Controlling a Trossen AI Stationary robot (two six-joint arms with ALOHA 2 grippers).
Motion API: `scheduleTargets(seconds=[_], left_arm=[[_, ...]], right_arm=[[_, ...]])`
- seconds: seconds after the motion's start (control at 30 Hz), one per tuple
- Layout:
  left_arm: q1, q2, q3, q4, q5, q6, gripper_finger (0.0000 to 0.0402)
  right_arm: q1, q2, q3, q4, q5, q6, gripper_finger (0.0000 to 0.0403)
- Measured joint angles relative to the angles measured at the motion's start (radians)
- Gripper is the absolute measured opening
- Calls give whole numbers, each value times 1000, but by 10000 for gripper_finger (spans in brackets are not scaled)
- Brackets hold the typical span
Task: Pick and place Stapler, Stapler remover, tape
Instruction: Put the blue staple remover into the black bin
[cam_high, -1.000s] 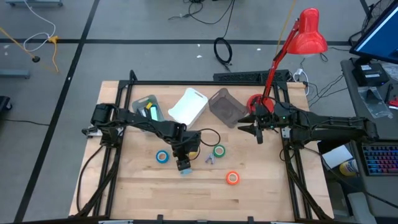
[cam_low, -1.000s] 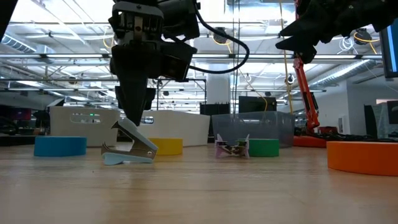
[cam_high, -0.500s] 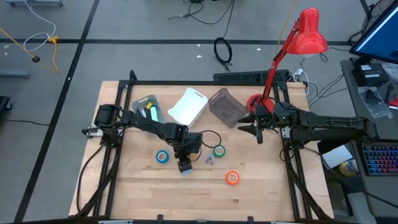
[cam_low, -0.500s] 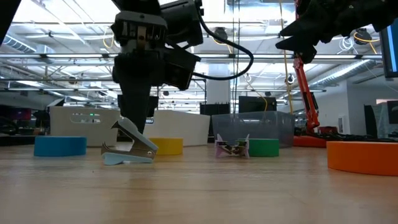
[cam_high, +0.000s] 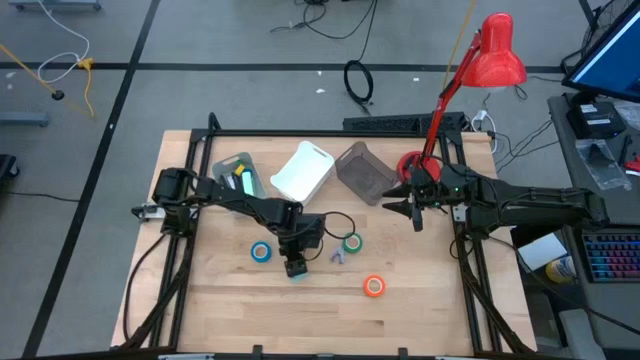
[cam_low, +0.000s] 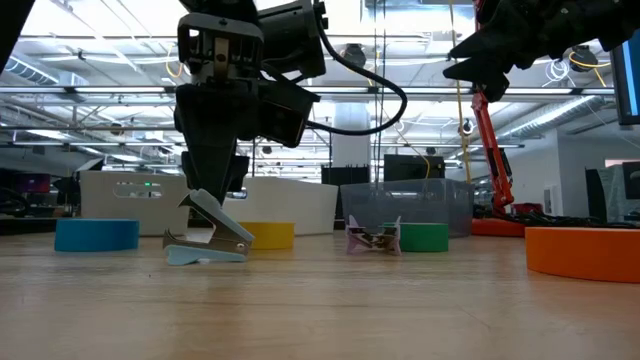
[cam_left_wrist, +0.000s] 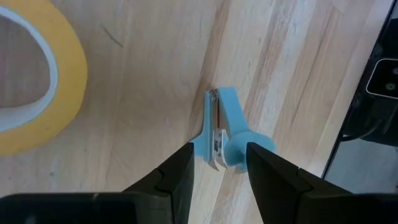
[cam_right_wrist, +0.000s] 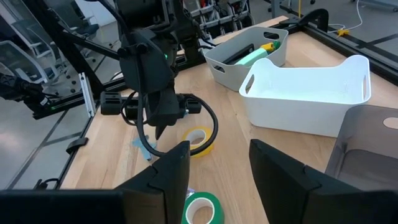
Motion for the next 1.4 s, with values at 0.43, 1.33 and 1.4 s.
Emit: scheduleTargets(seconds=[0.43, 1.33, 1.4], left_arm=[[-19, 0, 0, 6, 13, 1, 92], [-11, -1, 0, 16, 40, 11, 3], [-9, -1, 0, 16, 42, 13, 3]], right_arm=[[0, 0, 0, 0, 0, 0, 159], [0, 0, 0, 0, 0, 0, 157], [0, 0, 0, 0, 0, 0, 157]])
